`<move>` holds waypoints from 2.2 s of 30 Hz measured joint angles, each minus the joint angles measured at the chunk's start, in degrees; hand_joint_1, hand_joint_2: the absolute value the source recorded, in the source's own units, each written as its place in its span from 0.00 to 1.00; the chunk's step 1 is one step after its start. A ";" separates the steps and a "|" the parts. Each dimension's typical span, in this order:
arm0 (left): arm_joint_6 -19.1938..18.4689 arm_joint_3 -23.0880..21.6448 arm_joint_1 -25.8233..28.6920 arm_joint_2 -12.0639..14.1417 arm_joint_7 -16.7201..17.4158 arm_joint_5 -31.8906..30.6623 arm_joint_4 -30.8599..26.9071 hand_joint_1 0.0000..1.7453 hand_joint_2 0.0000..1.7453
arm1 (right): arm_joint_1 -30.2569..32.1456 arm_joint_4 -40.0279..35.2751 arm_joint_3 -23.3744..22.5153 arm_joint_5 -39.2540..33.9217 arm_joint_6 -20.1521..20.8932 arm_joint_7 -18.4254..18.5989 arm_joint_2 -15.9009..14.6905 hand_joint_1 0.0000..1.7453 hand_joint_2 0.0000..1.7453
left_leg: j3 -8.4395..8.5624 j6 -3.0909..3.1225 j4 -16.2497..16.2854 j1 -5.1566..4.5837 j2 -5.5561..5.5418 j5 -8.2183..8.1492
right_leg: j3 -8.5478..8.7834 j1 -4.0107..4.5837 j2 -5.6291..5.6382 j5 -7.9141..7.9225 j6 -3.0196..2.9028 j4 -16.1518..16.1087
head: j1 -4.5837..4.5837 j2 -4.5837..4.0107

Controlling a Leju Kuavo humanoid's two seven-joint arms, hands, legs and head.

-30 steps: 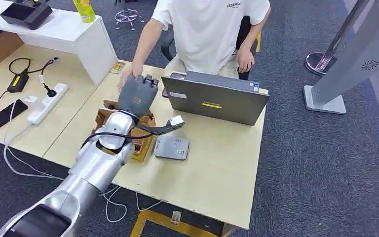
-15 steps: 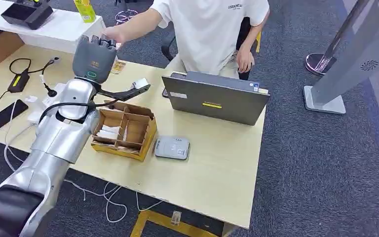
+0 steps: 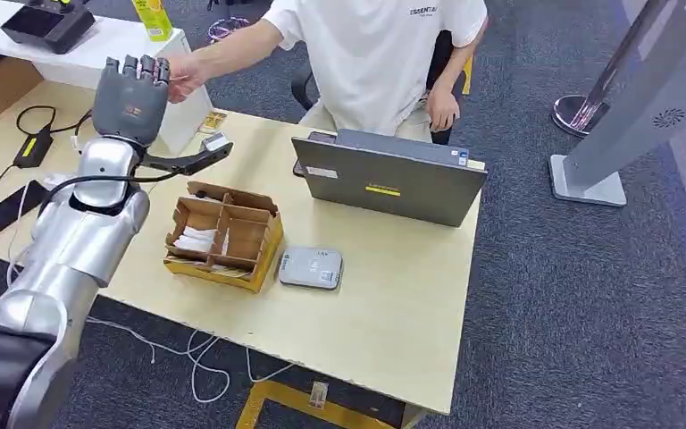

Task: Pass the card to the sensor for recognition and then transmit it.

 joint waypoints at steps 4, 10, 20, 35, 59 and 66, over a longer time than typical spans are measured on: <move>0.02 0.33 0.00 0.07 0.00 0.00 0.94 0.00 1.00 | 0.00 0.00 0.00 0.02 0.00 0.00 0.00 0.00 0.00 | 0.00 0.00 0.00 0.00 0.00 0.00 | 0.00 0.00 0.00 0.00 0.00 0.00 | 0.00 0.02; 0.04 0.50 0.00 0.07 -0.02 -0.07 1.66 0.00 1.00 | 0.00 0.00 0.02 -0.04 0.00 0.00 0.00 0.00 0.00 | 0.00 0.00 0.02 0.00 0.00 0.00 | 0.01 0.00 -0.01 0.01 0.00 0.00 | 0.00 0.02; 0.26 0.50 4.06 -2.41 -3.31 0.20 -1.76 0.00 1.00 | 0.00 0.00 0.02 -2.01 -0.07 0.09 0.00 0.00 0.00 | 0.00 0.01 0.05 -0.02 0.00 0.00 | 0.01 -0.04 0.00 0.01 0.00 -0.01 | 0.00 0.02; 8.99 -2.56 56.90 3.69 -6.19 -0.09 -56.42 0.00 1.00 | 1.54 0.22 -5.01 -12.44 -3.98 -3.04 0.00 0.00 0.00 | 0.04 0.01 -0.03 -0.22 0.36 -0.49 | -0.17 -0.20 0.32 -0.44 0.00 -0.02 | -0.13 0.02; -9.31 13.13 59.97 3.46 2.05 3.37 -49.30 0.00 1.00 | 1.44 0.35 -5.66 -11.54 -3.43 -1.25 -0.11 0.00 0.00 | 0.10 -0.02 -0.01 -0.15 0.03 -0.29 | -0.02 -0.15 -0.05 -0.38 0.00 0.02 | -0.04 0.02; -9.33 16.98 55.81 1.77 1.35 4.81 -39.15 0.00 1.00 | 1.18 0.37 -4.61 -11.08 -3.15 -0.98 -0.11 0.00 0.00 | 0.07 -0.02 0.00 -0.16 0.03 -0.29 | 0.04 -0.17 -0.02 -0.32 -0.03 0.02 | -0.05 0.02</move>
